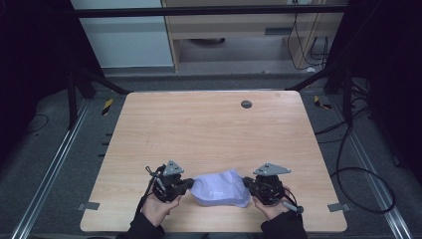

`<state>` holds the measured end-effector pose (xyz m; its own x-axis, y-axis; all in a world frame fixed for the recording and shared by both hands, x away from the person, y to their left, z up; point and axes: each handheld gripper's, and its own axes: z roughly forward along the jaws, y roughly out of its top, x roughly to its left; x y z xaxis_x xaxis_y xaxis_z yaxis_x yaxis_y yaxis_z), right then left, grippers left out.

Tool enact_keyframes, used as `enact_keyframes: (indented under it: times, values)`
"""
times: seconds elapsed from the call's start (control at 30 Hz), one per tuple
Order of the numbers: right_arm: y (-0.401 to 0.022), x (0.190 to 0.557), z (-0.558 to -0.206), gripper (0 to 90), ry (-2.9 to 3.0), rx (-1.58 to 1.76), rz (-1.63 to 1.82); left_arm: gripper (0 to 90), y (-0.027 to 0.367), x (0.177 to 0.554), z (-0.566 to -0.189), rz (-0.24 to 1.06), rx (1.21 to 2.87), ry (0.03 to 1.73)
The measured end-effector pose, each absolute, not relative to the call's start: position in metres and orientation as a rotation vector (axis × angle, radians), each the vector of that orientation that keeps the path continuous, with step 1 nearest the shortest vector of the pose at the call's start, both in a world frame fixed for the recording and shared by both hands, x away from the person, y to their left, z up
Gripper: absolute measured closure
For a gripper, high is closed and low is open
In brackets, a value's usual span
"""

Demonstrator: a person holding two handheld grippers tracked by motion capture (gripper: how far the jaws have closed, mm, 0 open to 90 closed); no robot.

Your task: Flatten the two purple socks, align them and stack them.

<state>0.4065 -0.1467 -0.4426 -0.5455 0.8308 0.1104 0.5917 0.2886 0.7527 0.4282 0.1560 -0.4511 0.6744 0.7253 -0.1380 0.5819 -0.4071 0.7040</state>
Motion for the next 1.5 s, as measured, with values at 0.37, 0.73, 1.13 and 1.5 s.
enact_keyframes:
  times: [0.37,0.73,1.13,1.5]
  values:
    - [-0.149,0.406,-0.454,87.1,2.293,1.317,1.085,86.6,0.148,0.429,-0.464,0.22,2.166,1.003]
    - [-0.147,0.405,-0.458,86.9,2.318,1.332,1.061,86.6,0.145,0.431,-0.473,0.214,2.188,1.012]
    - [-0.149,0.408,-0.47,85.6,2.345,1.371,0.981,86.3,0.144,0.433,-0.481,0.223,2.192,1.027]
    - [-0.155,0.404,-0.467,69.5,2.271,1.303,1.027,68.7,0.151,0.428,-0.467,0.304,2.099,1.003]
